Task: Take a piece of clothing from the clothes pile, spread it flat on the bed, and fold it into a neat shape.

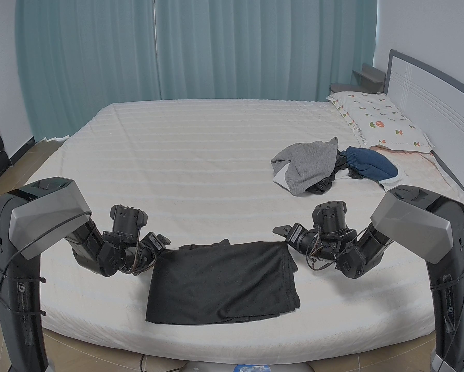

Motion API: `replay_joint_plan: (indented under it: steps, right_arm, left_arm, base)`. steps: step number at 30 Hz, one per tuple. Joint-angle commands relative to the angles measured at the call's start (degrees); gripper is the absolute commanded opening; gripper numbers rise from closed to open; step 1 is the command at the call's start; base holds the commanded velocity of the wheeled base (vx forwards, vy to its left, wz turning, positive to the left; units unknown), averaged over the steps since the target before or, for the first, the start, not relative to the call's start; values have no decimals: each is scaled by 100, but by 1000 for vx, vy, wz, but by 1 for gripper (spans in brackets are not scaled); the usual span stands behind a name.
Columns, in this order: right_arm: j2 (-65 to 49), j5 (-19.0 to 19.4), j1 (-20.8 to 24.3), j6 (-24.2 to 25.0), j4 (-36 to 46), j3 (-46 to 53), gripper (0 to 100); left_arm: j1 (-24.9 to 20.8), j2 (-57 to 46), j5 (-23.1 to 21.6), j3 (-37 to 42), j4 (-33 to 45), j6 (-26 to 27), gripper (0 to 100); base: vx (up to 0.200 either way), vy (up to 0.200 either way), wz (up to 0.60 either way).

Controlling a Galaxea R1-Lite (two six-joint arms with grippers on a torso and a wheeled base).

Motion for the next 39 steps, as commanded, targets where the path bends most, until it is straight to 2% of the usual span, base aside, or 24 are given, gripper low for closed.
replay_joint_plan:
  steps: [1, 5, 11, 18, 28, 29, 39]
  right_arm:
    - [-1170, 448, -57, -378, -94, 1175, 100]
    - [-1433, 615, -39, -685, -112, 2019, 100]
    - [-1574, 791, 145, -738, -112, 2792, 100]
    - [-1477, 791, 479, -747, -121, 2977, 100]
    - [-1266, 747, 620, -747, -235, 2872, 100]
    - [-1257, 747, 620, -747, -235, 2872, 0]
    - [-1337, 694, 585, -817, -129, 3100, 0]
  left_arm:
    - [106, -141, -213, 2, -1, -332, 100]
    - [237, -281, -433, 152, 25, -367, 100]
    - [440, -545, -899, 451, 8, -376, 100]
    - [457, -642, -943, 653, -10, -376, 100]
    - [457, -633, -934, 653, -10, -367, 100]
    - [457, -633, -934, 653, -19, -367, 100]
    - [457, -624, -934, 644, -19, -367, 100]
  base:
    - [0, 0, 0]
    - [0, 0, 0]
    - [0, 0, 0]
    - [0, 0, 0]
    - [0, 0, 0]
    - [0, 0, 0]
    - [0, 0, 0]
